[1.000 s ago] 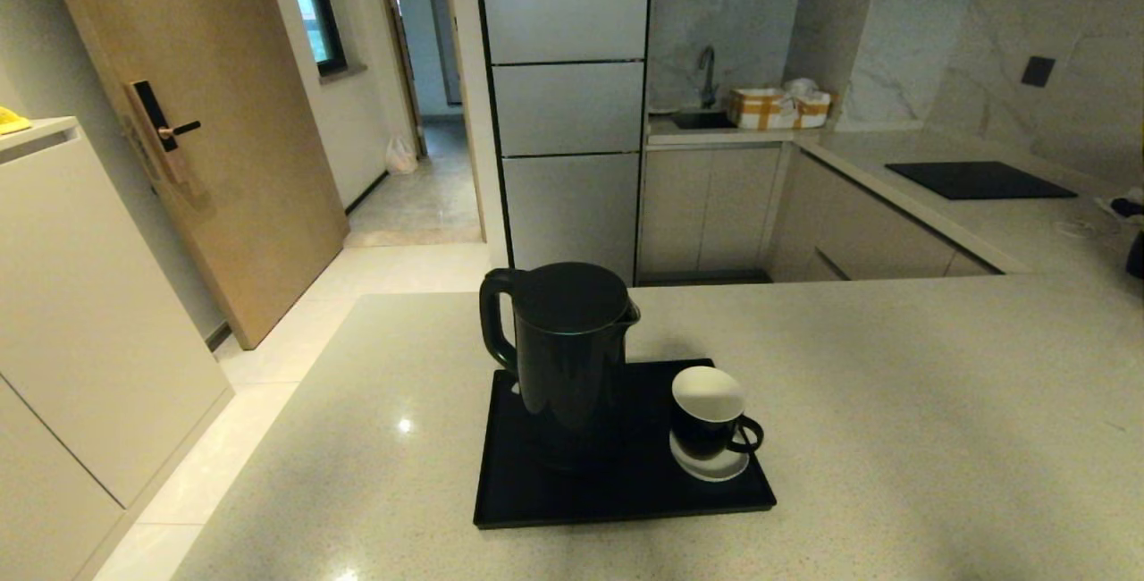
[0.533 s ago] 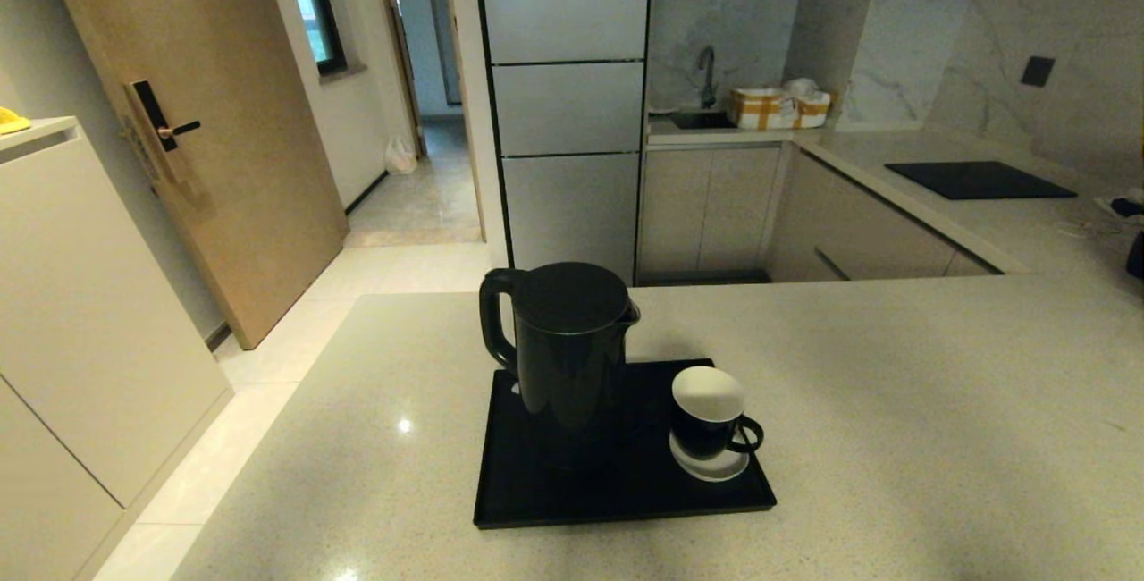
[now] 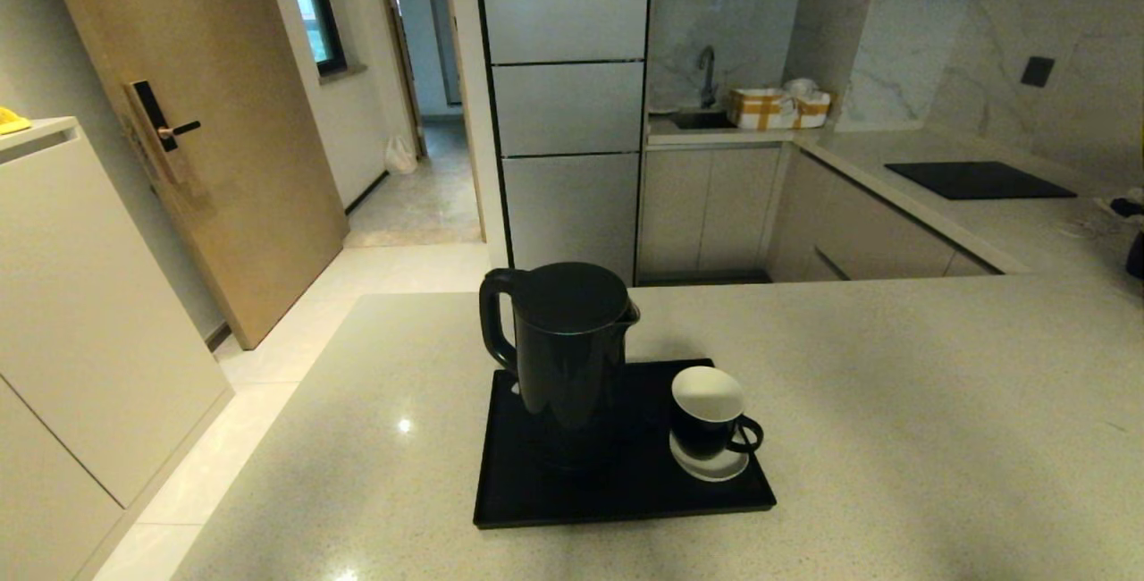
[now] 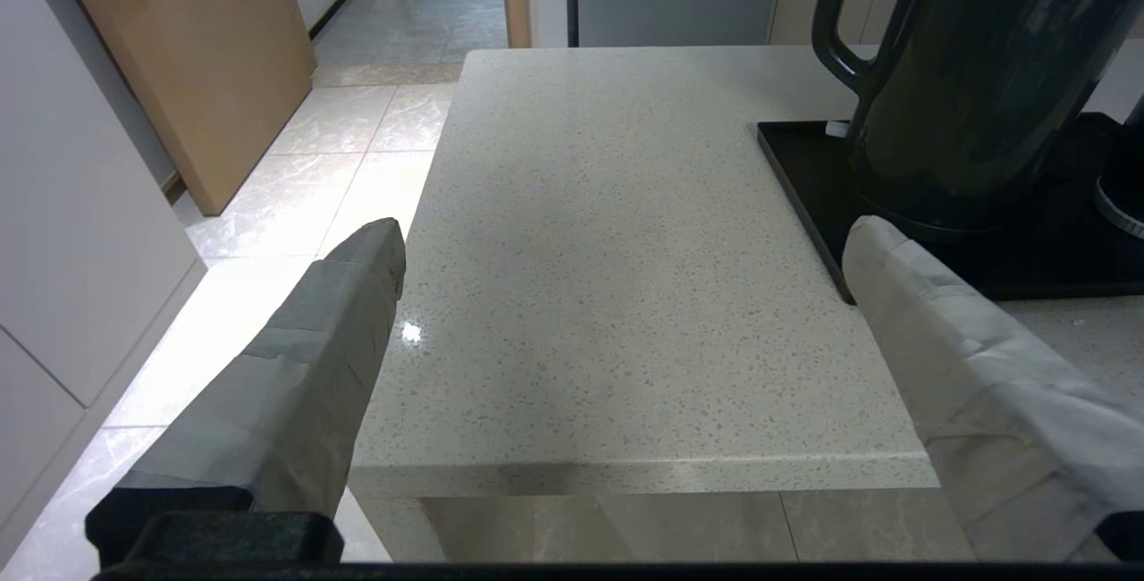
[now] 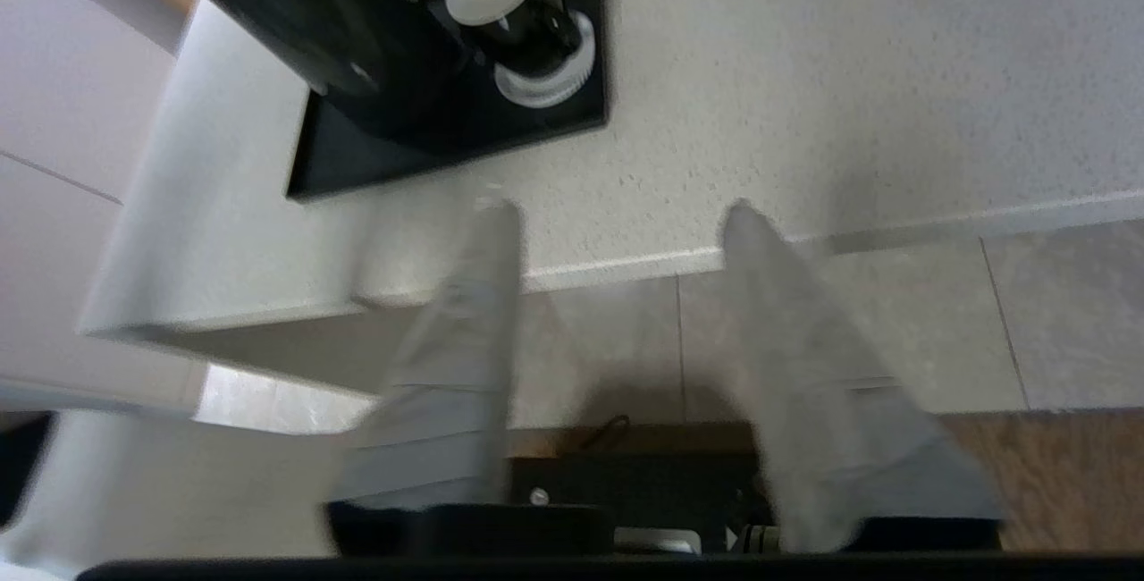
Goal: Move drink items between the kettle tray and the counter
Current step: Pick up the tea cup
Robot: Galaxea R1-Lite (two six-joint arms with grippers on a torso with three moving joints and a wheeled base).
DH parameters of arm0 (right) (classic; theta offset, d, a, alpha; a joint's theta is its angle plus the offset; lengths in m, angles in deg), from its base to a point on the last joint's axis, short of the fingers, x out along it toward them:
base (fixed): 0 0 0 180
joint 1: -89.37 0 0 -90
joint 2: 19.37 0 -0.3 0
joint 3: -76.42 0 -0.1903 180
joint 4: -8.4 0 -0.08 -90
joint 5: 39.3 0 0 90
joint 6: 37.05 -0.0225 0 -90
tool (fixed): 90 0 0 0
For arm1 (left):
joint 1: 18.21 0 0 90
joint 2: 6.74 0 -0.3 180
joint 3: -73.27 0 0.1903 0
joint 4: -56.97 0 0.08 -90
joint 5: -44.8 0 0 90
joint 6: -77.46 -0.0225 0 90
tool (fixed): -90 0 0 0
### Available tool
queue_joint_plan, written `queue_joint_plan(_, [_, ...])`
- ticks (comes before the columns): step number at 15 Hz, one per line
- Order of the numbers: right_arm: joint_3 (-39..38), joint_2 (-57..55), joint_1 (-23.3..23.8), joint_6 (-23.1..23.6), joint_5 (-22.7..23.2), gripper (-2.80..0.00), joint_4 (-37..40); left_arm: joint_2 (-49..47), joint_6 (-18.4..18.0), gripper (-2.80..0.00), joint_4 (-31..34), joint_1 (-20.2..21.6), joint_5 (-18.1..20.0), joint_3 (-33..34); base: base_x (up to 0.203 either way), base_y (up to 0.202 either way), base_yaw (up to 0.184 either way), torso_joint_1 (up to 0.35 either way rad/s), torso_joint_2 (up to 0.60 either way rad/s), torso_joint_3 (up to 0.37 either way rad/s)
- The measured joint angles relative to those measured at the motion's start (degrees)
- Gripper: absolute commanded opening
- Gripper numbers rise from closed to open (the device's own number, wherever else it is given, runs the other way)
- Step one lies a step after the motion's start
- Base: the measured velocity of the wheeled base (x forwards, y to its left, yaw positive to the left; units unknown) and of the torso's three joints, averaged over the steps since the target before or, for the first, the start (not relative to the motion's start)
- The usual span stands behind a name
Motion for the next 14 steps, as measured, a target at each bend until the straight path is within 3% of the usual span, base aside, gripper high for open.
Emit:
queue_joint_plan(6, [-3.5, -11.2, -0.1, 4.8, -0.3, -2.80, 2.6, 0.0, 0.0, 0.00, 0.0, 0.0, 0.0, 0.0, 0.000, 0.000, 0.000, 0.000, 0.00, 0.000])
queue_joint_plan(11, [-8.7, -26.0, -4.6, 12.8, 2.7, -2.80, -7.0, 0.0, 0.0, 0.00, 0.0, 0.0, 0.0, 0.0, 0.000, 0.000, 0.000, 0.000, 0.00, 0.000])
queue_joint_plan(14, [-10.9, -36.1, -6.0, 7.7, 1.8, -2.80, -18.9, 0.0, 0.0, 0.00, 0.0, 0.0, 0.0, 0.0, 0.000, 0.000, 0.000, 0.000, 0.00, 0.000])
